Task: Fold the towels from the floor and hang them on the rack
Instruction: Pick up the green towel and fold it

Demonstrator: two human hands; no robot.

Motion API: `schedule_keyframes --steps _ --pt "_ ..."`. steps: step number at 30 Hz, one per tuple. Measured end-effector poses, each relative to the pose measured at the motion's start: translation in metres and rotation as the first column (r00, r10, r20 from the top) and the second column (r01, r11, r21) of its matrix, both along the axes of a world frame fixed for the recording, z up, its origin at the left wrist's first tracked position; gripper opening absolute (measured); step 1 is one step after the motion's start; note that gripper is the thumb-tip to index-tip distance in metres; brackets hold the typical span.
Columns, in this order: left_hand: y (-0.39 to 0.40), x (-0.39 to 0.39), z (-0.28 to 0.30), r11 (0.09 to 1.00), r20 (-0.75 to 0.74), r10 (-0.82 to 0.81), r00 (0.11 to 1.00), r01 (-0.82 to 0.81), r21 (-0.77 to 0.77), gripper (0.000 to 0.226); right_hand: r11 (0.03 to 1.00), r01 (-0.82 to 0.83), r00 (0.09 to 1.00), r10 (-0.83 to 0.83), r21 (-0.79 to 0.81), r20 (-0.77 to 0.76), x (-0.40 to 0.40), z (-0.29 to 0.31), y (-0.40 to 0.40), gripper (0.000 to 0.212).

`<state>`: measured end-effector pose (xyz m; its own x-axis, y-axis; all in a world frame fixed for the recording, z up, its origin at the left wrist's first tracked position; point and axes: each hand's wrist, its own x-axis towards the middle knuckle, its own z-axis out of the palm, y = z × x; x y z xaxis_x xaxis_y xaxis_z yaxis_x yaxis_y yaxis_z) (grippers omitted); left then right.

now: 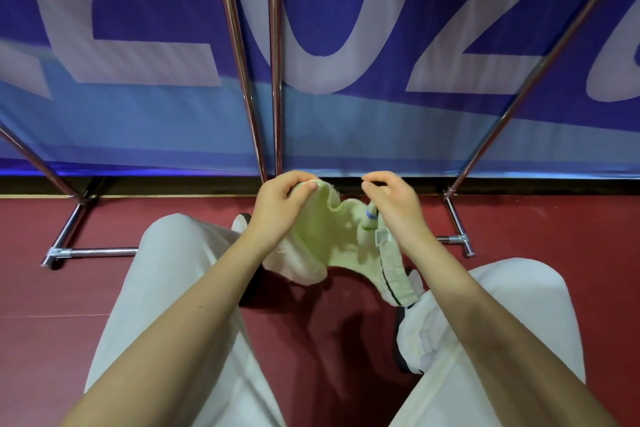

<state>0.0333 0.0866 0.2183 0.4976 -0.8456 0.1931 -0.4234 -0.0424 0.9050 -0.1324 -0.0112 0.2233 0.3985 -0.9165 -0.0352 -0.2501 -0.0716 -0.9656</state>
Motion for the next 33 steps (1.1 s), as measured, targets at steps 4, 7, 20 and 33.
schedule_keyframes --steps 4,7,20,33 --pt "0.000 -0.008 0.001 0.995 0.014 -0.098 0.995 0.098 -0.007 0.013 0.977 -0.208 0.978 0.208 -0.048 -0.012 0.014 -0.001 0.014 0.018" --pt "-0.001 -0.010 0.005 0.995 -0.033 -0.094 0.995 0.092 -0.038 0.012 0.949 -0.313 0.949 0.311 -0.038 -0.051 0.024 -0.006 0.019 0.003" --pt "-0.013 -0.005 0.010 0.999 0.011 -0.022 1.000 0.022 0.033 0.012 0.988 -0.093 0.996 0.094 -0.120 0.003 0.037 0.004 0.005 0.027" --pt "-0.002 0.025 0.008 0.982 0.217 -0.024 0.976 -0.017 0.186 0.017 0.903 0.393 0.902 -0.415 0.171 0.119 0.005 0.000 -0.042 0.019"
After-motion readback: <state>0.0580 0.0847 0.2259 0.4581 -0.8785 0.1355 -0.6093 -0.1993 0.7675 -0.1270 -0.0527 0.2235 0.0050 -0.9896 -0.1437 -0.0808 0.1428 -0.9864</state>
